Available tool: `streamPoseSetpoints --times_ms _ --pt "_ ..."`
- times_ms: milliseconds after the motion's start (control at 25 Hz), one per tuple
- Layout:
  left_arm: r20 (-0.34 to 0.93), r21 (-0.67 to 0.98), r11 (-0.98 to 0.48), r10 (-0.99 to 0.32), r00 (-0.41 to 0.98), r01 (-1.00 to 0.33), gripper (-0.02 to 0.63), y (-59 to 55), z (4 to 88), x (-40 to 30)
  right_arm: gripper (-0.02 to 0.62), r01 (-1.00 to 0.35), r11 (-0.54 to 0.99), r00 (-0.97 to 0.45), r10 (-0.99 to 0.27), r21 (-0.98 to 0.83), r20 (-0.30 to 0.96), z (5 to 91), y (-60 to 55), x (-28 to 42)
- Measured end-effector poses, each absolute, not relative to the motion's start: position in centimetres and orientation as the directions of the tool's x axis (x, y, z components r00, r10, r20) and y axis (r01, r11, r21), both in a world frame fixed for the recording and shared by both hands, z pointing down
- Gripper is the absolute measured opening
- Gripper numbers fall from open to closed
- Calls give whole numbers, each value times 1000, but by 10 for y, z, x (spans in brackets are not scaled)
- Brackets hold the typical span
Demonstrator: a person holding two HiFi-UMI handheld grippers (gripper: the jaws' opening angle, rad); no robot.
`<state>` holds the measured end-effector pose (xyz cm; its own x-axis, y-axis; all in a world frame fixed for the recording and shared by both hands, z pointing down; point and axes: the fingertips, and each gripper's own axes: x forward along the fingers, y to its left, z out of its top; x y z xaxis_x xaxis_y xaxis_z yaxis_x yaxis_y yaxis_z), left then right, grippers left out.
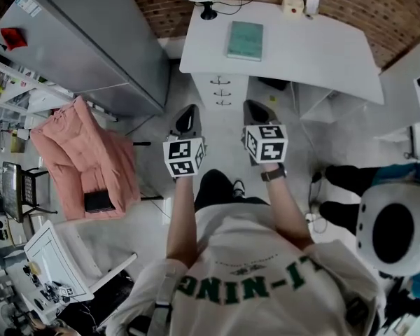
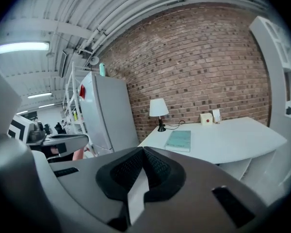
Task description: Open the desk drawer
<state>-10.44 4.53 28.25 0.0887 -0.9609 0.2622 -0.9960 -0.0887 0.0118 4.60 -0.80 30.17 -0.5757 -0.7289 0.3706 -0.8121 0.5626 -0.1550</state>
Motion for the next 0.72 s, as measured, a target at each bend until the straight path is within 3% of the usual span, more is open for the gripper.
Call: streamPoseSetpoints --times_ms 360,720 --pt "321 50 -145 -934 154 -988 0 -13 325 -103 -5 -796 575 -598 -702 -189 386 327 -54 26" --pt "360 147 -185 -905 226 -972 0 -68 362 -105 -5 -796 582 -577 -649 -166 497 373 -90 7"
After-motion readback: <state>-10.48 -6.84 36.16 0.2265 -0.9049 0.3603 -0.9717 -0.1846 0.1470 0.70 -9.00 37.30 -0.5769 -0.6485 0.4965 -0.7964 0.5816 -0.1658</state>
